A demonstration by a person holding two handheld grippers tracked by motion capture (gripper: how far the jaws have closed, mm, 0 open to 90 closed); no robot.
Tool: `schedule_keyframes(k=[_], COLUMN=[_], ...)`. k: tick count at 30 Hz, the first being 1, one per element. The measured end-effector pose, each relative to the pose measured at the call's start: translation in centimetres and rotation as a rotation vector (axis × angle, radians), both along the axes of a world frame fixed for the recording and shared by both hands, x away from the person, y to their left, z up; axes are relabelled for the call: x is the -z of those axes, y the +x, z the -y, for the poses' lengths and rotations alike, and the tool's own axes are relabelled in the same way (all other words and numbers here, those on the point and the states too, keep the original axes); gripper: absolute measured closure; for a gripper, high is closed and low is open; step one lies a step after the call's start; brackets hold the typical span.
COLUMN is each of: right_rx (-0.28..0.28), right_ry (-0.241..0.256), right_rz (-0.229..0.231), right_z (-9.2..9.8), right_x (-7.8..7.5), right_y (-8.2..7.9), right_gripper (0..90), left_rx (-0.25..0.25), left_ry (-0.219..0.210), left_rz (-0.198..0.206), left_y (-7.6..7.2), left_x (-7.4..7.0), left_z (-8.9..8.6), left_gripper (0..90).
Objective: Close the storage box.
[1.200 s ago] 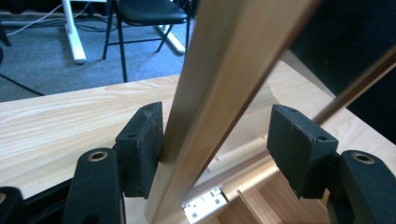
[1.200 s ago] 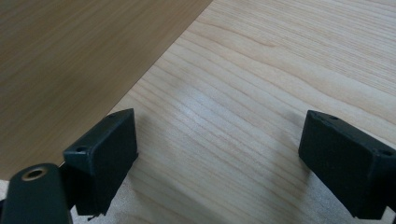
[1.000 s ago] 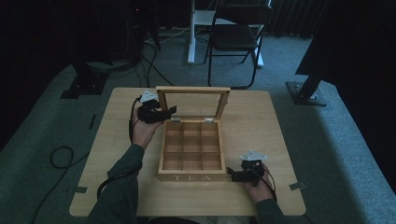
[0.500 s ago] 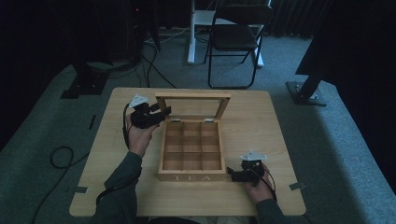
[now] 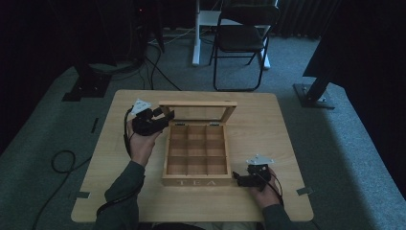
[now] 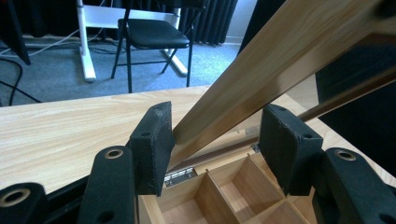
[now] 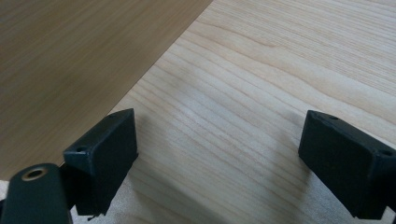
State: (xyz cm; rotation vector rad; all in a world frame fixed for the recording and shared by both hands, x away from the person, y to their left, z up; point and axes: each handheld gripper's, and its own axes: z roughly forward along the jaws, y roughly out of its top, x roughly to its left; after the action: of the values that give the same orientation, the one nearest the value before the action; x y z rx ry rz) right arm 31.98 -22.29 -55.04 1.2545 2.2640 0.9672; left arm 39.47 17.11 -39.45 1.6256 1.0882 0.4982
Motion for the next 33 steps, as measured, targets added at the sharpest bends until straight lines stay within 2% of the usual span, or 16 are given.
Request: schedule_keyframes(k=[5, 20, 33], right_rx=[-0.001, 0.0, 0.001], right_ry=[0.0, 0.001, 0.0], right_rz=[0.001, 0.0, 0.001], right_z=[0.0, 0.0, 0.0], right_x=[0.0, 0.0, 0.0], right_y=[0.0, 0.0, 0.0], right_gripper=[11.2, 11.2, 11.2], left_rx=[-0.002, -0.003, 0.004], left_ry=[0.003, -0.011, 0.004], left_rz=[0.019, 0.016, 0.006], left_y=[-0.5, -1.7, -2.6], left_x=[-0.2, 0.0, 0.2], left_z=[0.0, -0.2, -0.4], left_gripper=[45.1, 42.1, 38.8])
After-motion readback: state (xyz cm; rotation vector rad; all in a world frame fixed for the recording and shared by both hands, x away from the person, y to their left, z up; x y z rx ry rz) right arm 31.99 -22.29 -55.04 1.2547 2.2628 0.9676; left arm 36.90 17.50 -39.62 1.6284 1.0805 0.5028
